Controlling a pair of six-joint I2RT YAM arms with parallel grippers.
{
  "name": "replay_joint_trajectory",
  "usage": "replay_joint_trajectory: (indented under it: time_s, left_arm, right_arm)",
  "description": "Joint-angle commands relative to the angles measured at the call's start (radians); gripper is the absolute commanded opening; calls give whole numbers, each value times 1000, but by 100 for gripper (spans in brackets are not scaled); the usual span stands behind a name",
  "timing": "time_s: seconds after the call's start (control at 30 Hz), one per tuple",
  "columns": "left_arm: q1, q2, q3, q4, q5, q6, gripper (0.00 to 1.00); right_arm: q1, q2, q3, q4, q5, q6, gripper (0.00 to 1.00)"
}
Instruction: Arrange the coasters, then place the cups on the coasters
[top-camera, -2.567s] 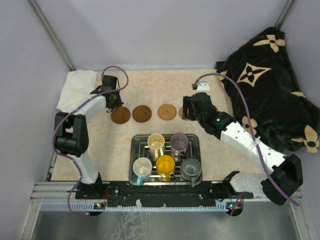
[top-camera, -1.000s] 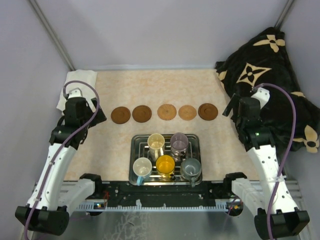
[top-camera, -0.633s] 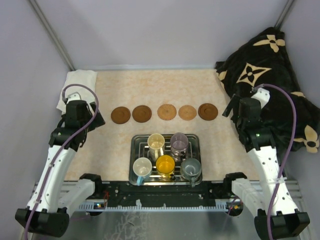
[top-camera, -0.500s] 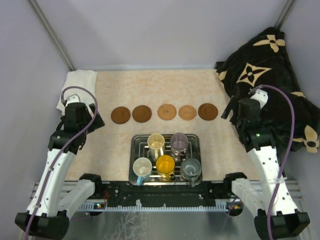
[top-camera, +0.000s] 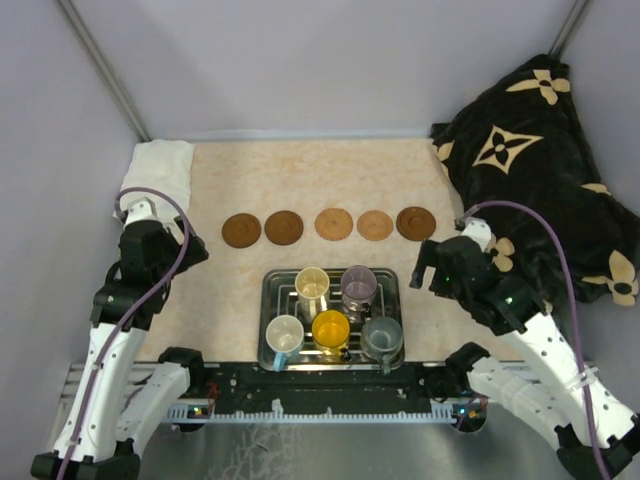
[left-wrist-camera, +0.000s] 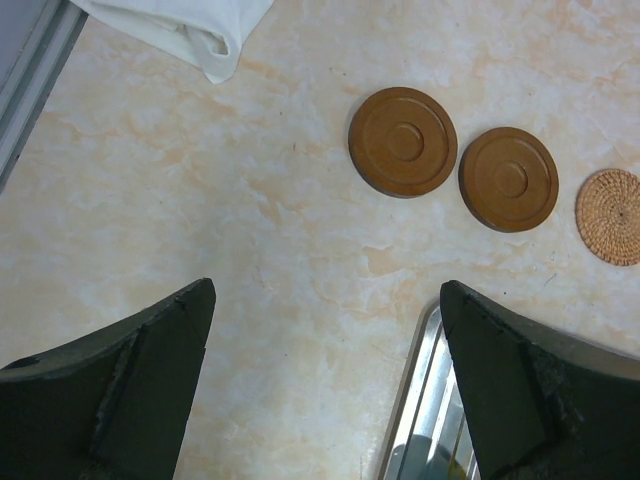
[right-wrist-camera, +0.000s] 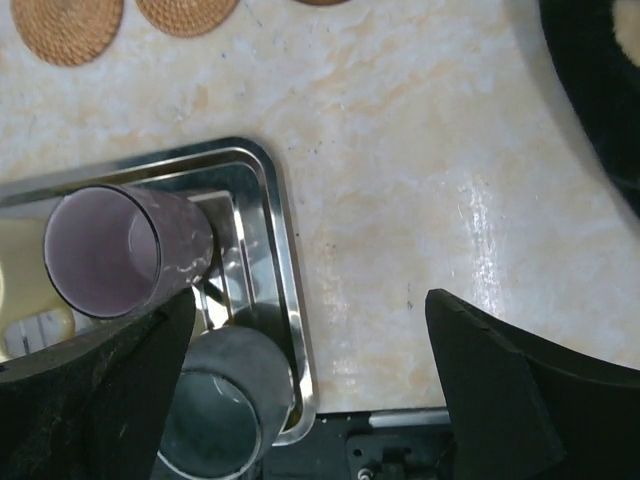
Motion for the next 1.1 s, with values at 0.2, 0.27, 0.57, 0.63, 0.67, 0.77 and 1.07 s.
replay_joint_trajectory:
  time_s: [0.2, 0.27, 0.57, 0.63, 0.67, 0.77, 1.07]
  left_arm:
    - [4, -26, 3, 25, 18, 4, 100]
    - [4, -34, 10, 20, 6, -1, 100]
    - [4, -42, -14, 41, 12, -7, 100]
    - [4, -39, -19, 38, 16, -7, 100]
    - [4, -39, -23, 39, 16, -8, 100]
    - [4, -42, -30, 45, 17, -5, 100]
    - [4, -35, -42, 57, 32, -19, 100]
  right_arm:
    - [115, 73, -42, 378, -62, 85, 99]
    - [114, 88, -55, 440, -70, 74, 99]
    - [114, 236, -10, 377, -19, -18, 89]
    - [115, 260, -28, 378, -31, -11, 86]
    - [117, 270, -37, 380, -39, -3, 85]
    - [119, 293, -61, 389, -59, 15, 82]
    - [177, 374, -71, 407, -59, 15, 72]
